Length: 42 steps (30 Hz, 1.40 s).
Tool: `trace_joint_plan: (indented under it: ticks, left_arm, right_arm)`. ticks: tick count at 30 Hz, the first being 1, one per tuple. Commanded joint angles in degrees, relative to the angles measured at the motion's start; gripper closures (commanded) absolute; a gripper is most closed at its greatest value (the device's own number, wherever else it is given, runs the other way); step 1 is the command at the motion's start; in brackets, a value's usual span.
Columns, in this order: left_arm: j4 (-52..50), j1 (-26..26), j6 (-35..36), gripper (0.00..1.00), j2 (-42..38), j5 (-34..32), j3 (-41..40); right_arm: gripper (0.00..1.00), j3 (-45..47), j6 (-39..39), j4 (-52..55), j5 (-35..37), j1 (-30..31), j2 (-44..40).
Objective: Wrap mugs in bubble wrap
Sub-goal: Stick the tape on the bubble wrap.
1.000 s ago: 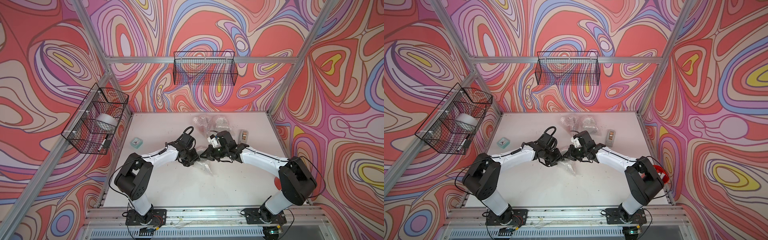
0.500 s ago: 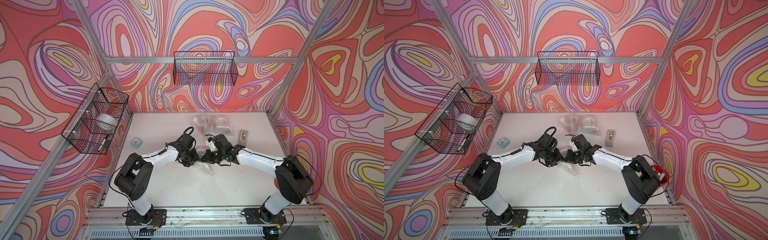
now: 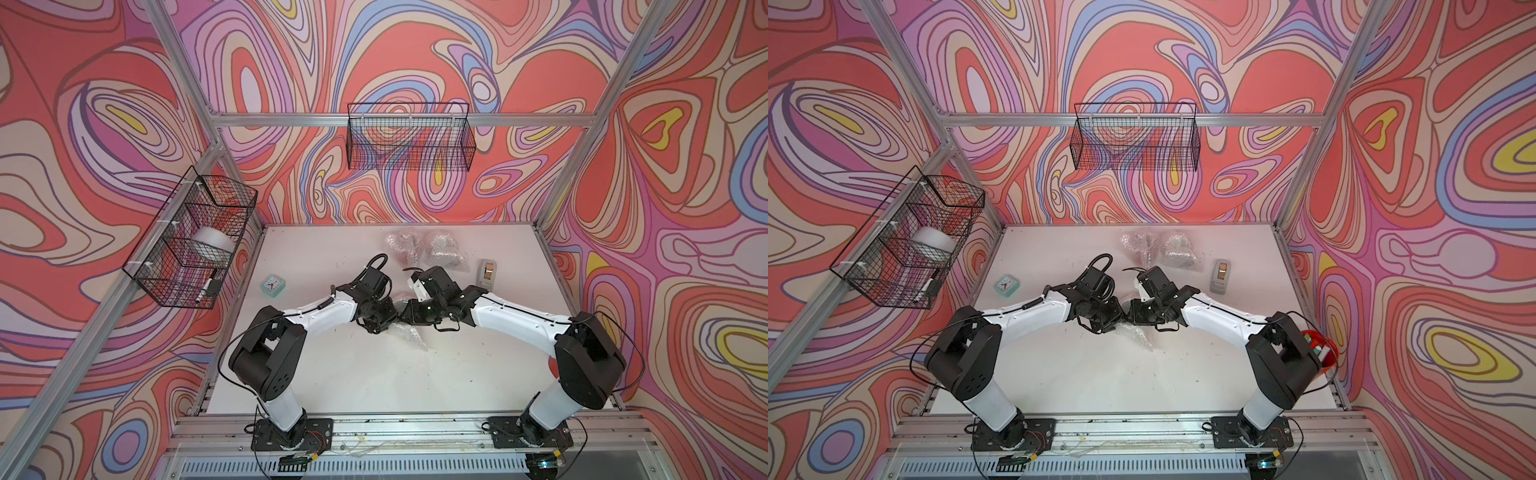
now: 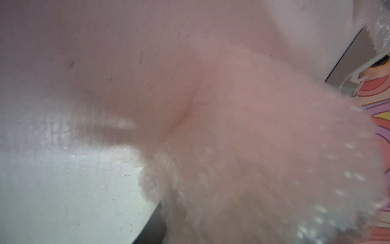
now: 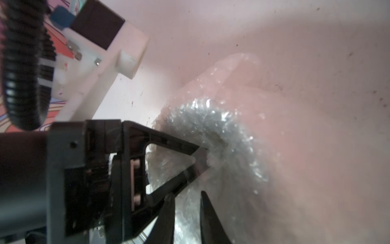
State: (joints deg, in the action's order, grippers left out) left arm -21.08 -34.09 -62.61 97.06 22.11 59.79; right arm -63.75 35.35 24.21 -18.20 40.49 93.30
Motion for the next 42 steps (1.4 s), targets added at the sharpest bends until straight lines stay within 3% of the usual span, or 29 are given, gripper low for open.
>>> trace_joint_plan:
  ticks: [1,8,13,17,23,26,35,38,41,42]
  left_arm:
    - [-0.51,-0.24,-1.11,0.63,1.96,-1.72,-1.61]
    - [-0.41,-0.19,-0.76,0.64,2.69,-1.34,-1.21]
    - [-0.18,-0.28,-0.64,0.65,2.94,-1.21,-0.82]
    - [-0.47,-0.43,-0.45,0.65,2.79,-1.38,-0.64]
    - [-0.45,-0.64,-0.43,0.65,2.71,-1.61,-0.66]
    - [-0.63,-0.81,-0.48,0.65,2.70,-1.85,-0.55]
    - [-0.96,-0.81,-0.37,0.65,2.39,-1.90,-0.53]
    - [-0.93,-0.80,-0.41,0.65,2.27,-1.98,-0.72]
    - [-0.82,-0.81,-0.50,0.65,2.35,-1.99,-0.77]
    - [-0.72,-0.81,-0.55,0.65,2.48,-1.86,-0.73]
  right_arm:
    - [0.63,-1.73,0.82,3.63,-0.08,0.29,-0.54]
    - [0.45,-3.05,0.40,8.37,4.40,0.21,-3.96]
    - [0.41,-6.96,-1.60,10.43,9.60,0.00,-4.51]
    - [0.52,-8.48,-2.20,8.77,9.32,-1.91,-3.36]
    - [0.86,-10.07,-2.83,2.67,2.71,-5.26,1.27]
    - [0.98,-11.54,-3.03,1.14,1.15,-5.67,4.53]
    - [1.00,-12.16,-3.53,2.06,3.30,-5.84,12.83]
    - [1.00,-12.21,-2.78,4.90,8.73,-5.84,13.10]
    - [0.99,-12.36,-3.66,4.36,8.16,-5.85,11.73]
    - [0.94,-12.29,-4.15,3.38,7.10,-5.78,10.42]
